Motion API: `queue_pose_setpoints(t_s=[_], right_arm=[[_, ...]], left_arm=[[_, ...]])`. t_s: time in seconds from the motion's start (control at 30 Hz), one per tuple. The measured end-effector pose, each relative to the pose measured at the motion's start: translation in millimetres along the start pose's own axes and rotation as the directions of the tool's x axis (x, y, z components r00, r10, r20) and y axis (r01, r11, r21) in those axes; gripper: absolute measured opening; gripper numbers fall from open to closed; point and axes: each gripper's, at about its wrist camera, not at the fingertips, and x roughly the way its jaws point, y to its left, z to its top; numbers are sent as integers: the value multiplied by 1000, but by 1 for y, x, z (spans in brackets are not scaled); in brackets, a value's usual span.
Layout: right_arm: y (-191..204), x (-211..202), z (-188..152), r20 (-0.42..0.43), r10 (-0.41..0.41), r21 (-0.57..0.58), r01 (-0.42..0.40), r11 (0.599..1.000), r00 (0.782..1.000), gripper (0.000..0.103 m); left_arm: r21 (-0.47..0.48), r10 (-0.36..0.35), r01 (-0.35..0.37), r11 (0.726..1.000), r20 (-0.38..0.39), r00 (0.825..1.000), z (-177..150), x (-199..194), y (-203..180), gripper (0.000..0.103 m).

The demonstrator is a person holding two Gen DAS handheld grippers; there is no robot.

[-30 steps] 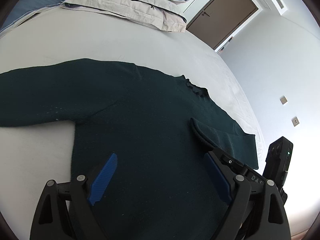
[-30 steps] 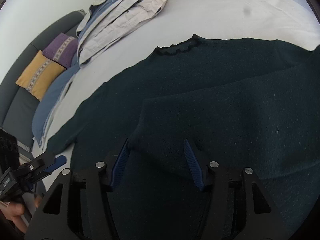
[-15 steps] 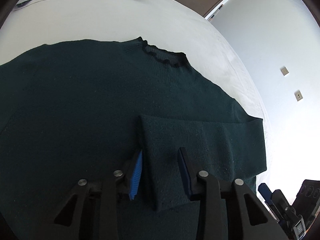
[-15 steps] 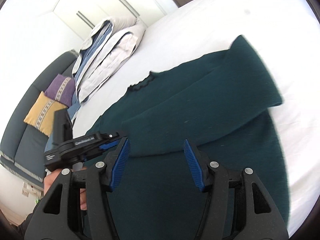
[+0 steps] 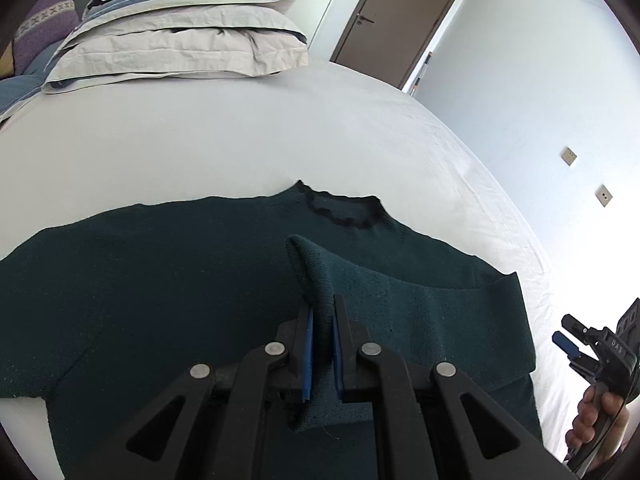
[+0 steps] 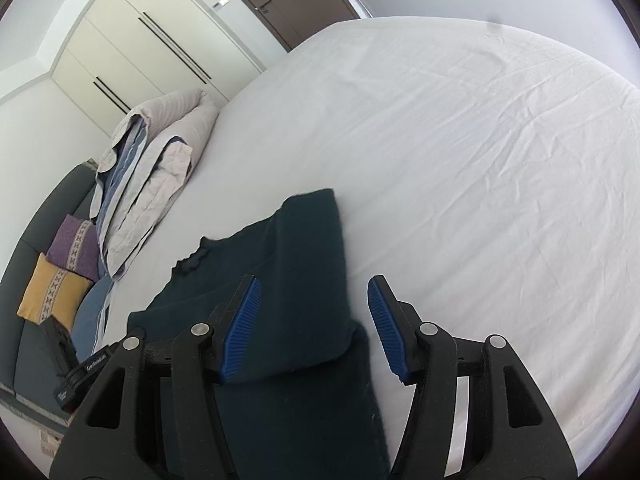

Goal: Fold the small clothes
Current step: 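Fold the sleeve across the body with the right gripper while the left gripper pins the sweater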

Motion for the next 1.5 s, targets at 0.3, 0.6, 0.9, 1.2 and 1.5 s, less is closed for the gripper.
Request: queue_pose_setpoints(t_s=[0.3, 0.6, 0.9, 1.2, 1.5], right_arm=[[-4, 71, 46, -85, -75, -61, 70, 996, 994, 52], [-1, 134, 59, -138, -158, -116, 142, 983, 978, 6], [-8, 137, 55, -94, -136, -83, 128, 988, 986, 5], [14, 69, 20, -90, -178, -225, 154, 962, 980, 51], [25, 74, -34, -147, -311, -380, 237, 894, 939, 15]], left_arm=[[-13, 32, -32, 999, -4, 999, -8, 18, 23, 9], [-26, 45, -44, 999, 23, 999, -16, 27, 26, 9], [-39, 42, -41, 998, 23, 999, -18, 31, 30, 13], [-35, 42, -42, 999, 21, 999, -20, 31, 30, 14], [-32, 53, -54, 998, -3, 999, -19, 30, 28, 17]])
